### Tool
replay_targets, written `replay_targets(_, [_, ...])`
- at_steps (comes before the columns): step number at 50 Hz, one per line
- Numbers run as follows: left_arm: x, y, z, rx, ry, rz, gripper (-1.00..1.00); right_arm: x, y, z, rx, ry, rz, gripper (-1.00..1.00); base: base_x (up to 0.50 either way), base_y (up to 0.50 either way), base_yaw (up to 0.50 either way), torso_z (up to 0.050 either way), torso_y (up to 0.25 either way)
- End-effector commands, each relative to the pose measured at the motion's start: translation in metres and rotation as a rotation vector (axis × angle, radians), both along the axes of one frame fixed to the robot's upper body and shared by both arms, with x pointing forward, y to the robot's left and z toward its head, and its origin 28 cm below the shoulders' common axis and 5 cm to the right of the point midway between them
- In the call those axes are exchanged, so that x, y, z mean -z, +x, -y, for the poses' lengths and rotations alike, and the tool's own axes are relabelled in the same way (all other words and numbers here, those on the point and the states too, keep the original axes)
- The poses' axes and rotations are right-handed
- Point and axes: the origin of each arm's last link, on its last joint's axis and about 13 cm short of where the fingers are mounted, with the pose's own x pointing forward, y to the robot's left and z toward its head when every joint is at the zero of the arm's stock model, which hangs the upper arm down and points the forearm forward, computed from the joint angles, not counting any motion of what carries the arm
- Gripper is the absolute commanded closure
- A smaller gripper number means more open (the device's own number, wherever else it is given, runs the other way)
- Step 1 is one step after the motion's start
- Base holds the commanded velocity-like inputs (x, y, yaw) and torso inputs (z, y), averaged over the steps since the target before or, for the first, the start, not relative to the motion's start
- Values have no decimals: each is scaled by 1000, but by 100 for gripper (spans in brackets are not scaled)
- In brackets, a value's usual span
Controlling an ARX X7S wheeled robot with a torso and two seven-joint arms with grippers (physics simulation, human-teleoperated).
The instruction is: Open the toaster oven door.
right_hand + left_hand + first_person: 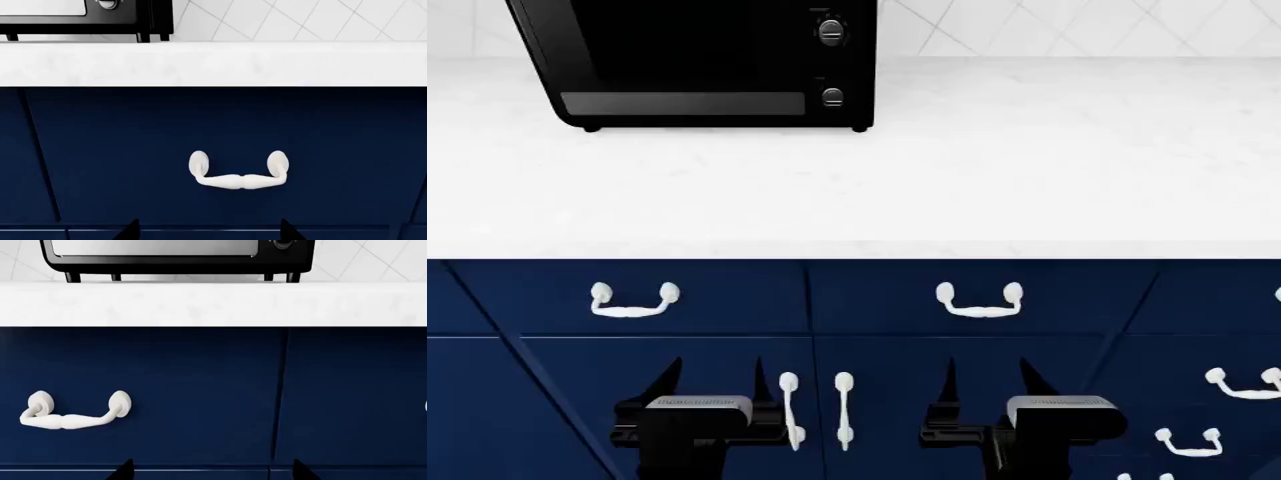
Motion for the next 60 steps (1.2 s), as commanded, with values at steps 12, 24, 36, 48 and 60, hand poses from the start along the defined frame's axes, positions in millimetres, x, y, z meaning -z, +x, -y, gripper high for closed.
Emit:
replay_targets(12, [-3, -1, 2, 25, 10, 5, -100, 0, -1, -1, -4, 2, -3, -100, 0, 0, 0, 0, 0])
replay_targets(24, [-9, -2, 4, 47, 3, 14, -100, -1, -1, -1, -3, 14, -2, -100, 0, 0, 0, 50, 0])
replay_targets(36, [-11, -3, 4, 54, -1, 20, -100, -5, -1, -2, -7, 21, 5, -100, 0, 0, 0, 50, 0])
replay_targets(48, [-60, 15, -12, 48, -1, 75, -100, -43, 27, 6, 10, 10, 110, -100, 0, 0, 0, 50, 0])
replay_targets(60, [-114, 40, -28, 69, 33, 118, -100, -79, 54, 14, -6, -29, 178, -100, 0, 0, 0, 25, 0])
